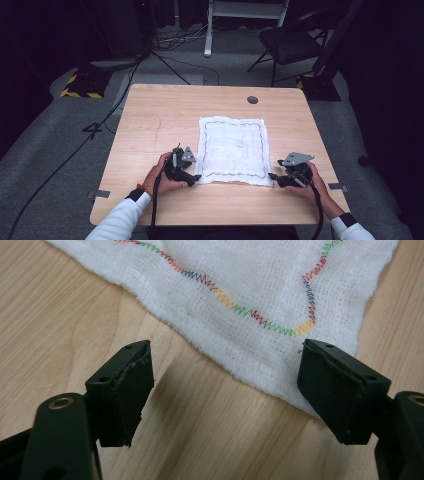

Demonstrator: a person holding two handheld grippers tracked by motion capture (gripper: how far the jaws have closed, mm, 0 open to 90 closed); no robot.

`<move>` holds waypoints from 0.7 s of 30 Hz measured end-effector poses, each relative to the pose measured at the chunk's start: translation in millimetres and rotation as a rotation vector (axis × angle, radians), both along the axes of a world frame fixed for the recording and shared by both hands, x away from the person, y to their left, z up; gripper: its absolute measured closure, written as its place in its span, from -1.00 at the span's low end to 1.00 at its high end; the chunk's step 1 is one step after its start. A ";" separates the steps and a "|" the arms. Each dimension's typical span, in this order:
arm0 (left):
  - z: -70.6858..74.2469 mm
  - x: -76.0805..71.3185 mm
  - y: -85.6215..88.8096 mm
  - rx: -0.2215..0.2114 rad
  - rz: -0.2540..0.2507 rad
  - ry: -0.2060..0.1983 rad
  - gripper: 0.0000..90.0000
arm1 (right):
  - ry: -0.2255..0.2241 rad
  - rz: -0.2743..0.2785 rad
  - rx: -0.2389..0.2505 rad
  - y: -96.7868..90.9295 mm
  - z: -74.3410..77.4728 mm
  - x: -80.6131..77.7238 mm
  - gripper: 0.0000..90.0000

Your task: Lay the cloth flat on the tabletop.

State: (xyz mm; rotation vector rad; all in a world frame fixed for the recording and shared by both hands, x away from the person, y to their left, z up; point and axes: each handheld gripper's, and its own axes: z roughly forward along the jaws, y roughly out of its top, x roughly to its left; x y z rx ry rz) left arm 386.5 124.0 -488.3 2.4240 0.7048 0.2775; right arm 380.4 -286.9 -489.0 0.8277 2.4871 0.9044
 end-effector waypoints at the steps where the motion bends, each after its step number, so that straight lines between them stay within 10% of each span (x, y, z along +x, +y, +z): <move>1: 0.0 -0.7 0.3 0.000 0.001 -0.005 -0.48 | -0.004 -0.001 -0.003 -1.4 0.0 -1.0 -0.19; 11: -1.3 -18.4 0.9 -0.025 0.011 0.036 -0.47 | 0.047 -0.030 0.038 -15.1 -1.3 -11.7 -0.19; 21: 11.8 -31.8 35.8 -0.088 0.067 -0.018 -0.53 | 0.099 -0.059 0.040 -33.8 1.0 -13.4 -0.24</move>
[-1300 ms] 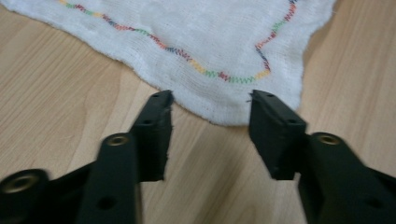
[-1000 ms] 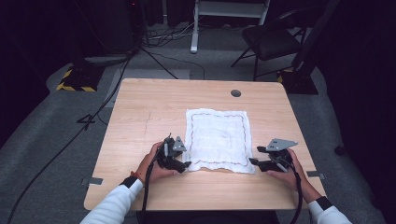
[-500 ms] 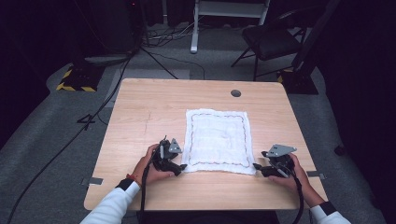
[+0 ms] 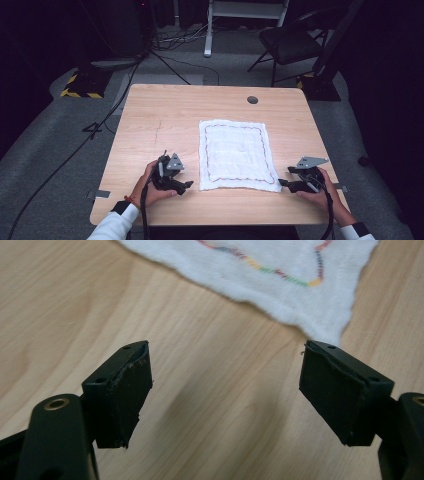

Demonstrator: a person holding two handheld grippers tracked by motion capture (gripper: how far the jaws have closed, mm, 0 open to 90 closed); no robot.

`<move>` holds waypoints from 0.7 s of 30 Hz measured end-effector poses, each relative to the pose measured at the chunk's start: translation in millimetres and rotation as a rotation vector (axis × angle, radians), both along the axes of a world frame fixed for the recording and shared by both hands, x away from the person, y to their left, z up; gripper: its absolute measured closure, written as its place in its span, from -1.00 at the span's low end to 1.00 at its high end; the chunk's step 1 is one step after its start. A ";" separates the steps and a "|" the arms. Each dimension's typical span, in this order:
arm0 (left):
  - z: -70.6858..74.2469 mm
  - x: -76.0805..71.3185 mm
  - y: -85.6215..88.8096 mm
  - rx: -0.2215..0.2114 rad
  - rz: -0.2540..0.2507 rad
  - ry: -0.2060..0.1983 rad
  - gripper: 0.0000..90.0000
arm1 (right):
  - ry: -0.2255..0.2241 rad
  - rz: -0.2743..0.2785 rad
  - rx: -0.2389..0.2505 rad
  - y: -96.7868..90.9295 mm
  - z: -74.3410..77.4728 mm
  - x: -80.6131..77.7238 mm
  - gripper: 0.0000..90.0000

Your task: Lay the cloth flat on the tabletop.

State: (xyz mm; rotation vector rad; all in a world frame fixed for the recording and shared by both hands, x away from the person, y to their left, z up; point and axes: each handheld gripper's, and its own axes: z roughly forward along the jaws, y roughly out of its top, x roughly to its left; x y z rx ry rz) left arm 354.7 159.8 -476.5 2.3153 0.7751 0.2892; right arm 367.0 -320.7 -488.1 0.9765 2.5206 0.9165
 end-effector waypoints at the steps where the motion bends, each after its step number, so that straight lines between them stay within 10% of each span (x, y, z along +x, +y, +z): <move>1: 1.9 1.1 3.9 -0.005 0.015 -0.009 -0.53 | -0.006 0.001 -0.007 -0.9 1.3 -0.3 -0.23; 11: 8.2 27.0 15.1 -0.044 0.085 -0.051 -0.59 | -0.107 0.066 0.096 28.5 22.5 1.1 -0.17; 21: 8.0 69.3 -7.2 -0.013 0.109 -0.104 -0.57 | -0.162 0.269 0.125 120.5 31.6 1.7 0.00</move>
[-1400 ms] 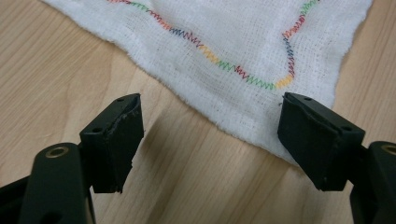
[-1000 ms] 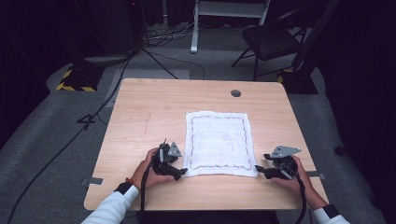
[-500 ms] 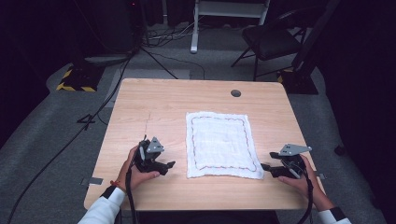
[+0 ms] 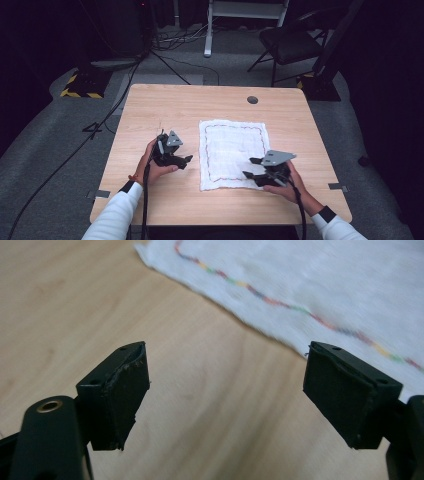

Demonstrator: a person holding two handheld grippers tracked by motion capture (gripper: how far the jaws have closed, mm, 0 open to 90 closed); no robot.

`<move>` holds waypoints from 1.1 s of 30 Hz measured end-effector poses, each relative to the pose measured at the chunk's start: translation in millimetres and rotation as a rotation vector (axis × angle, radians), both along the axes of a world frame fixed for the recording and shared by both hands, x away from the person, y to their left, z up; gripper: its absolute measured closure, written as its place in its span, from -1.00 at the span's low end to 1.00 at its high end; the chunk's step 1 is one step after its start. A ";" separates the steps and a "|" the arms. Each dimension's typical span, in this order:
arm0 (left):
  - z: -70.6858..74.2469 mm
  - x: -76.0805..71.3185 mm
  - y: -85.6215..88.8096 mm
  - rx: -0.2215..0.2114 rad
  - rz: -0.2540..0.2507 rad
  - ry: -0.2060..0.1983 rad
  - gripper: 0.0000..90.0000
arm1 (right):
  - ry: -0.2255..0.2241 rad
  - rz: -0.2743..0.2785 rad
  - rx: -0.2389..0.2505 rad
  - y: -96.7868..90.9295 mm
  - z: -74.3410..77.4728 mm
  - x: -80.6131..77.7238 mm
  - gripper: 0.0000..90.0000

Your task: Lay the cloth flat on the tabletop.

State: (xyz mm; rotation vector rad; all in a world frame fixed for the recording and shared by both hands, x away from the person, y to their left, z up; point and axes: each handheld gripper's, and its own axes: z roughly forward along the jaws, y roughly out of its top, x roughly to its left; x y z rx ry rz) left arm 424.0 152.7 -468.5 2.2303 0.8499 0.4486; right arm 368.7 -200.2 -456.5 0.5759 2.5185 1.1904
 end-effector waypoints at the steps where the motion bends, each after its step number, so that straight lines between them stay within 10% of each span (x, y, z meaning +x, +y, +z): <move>1: 0.7 4.8 -2.4 -0.008 -0.002 0.014 -0.58 | -0.005 0.030 -0.011 14.9 -0.9 -2.5 0.02; 14: -2.6 51.7 -33.2 -0.019 0.014 0.008 -0.56 | 0.013 0.249 -0.057 112.0 -25.4 -18.2 0.16; 23: -7.4 86.5 -51.3 -0.064 0.063 0.028 -0.55 | 0.050 0.244 -0.076 124.2 -41.4 -14.3 0.17; 30: -26.7 107.8 -62.1 -0.002 0.151 0.054 -0.53 | 0.041 0.204 -0.081 119.9 -40.8 -10.7 0.63; 33: -31.2 115.0 -59.7 -0.038 0.175 0.086 -0.59 | 0.027 0.190 -0.092 120.1 -40.3 -11.4 0.78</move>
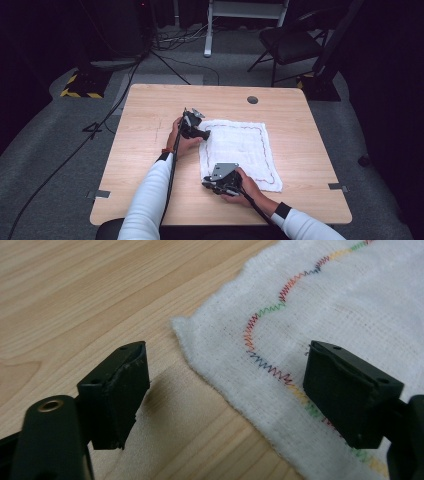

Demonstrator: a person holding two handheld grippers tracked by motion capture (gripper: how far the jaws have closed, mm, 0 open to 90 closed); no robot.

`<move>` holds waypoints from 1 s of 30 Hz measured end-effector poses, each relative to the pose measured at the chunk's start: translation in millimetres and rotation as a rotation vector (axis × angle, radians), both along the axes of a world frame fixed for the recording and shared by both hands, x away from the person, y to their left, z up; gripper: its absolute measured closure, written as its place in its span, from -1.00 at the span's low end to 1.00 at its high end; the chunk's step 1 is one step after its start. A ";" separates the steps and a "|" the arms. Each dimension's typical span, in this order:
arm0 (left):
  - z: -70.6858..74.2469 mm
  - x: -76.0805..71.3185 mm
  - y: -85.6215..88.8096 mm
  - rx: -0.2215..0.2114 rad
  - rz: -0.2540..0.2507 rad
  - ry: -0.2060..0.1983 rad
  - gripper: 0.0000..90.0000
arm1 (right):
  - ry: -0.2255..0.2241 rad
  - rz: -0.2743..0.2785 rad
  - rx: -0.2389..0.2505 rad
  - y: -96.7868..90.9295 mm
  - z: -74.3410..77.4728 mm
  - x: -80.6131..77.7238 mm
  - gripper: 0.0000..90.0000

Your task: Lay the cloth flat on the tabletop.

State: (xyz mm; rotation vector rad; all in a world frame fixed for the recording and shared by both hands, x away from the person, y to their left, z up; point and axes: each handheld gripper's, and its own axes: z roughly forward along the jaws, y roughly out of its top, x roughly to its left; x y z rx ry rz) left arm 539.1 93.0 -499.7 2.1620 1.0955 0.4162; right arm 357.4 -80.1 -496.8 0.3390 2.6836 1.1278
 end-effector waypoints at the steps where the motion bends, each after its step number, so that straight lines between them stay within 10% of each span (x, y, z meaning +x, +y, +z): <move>1: -0.6 1.9 0.9 -0.011 0.002 0.006 -0.60 | -0.002 -0.003 -0.001 0.1 0.0 -0.2 0.81; 4: -1.9 3.2 4.1 -0.031 -0.035 0.002 -0.57 | -0.003 -0.002 -0.005 0.6 0.1 -0.6 0.87; 14: 1.2 -4.6 7.6 -0.073 -0.166 0.013 0.72 | -0.016 0.006 -0.005 1.6 -0.3 -1.7 0.90; 30: 17.1 -15.3 39.7 -0.048 -0.150 -0.006 0.84 | -0.020 0.044 0.045 7.9 10.5 -2.9 0.93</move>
